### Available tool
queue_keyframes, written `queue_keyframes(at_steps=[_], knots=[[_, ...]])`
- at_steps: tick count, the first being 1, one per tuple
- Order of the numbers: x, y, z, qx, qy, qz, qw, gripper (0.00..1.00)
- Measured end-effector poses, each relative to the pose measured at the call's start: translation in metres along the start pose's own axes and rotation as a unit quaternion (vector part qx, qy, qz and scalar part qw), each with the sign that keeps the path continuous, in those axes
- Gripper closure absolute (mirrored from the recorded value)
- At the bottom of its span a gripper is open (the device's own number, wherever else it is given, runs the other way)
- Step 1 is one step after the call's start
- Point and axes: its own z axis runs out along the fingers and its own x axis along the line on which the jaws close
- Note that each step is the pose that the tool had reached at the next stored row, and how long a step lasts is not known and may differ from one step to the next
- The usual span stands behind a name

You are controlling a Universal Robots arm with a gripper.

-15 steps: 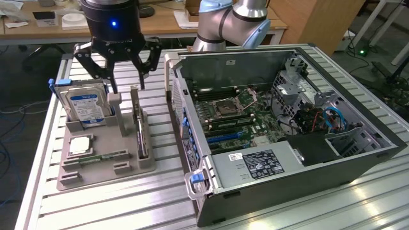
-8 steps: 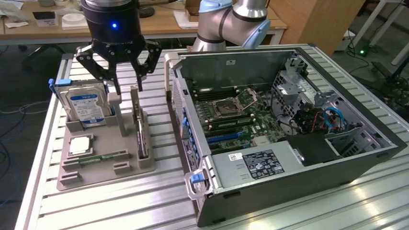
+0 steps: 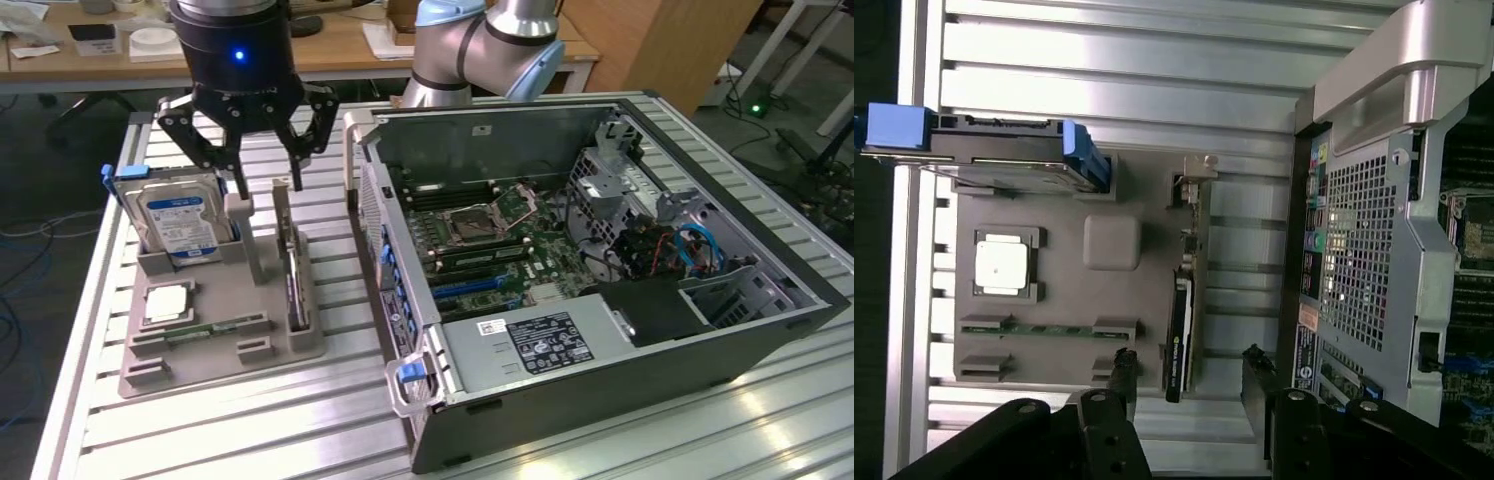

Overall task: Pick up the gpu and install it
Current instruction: 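Pick up the gpu and move the gpu toward the slot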

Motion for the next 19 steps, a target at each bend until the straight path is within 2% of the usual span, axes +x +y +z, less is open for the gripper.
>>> queue_keyframes(at_steps=[6, 19], knots=[[0.0, -0.0004, 0.0025, 0.0009, -0.0015, 0.0, 1.0, 0.45], [0.0, -0.0012, 0.0223, 0.0009, -0.0015, 0.0, 1.0, 0.45]])
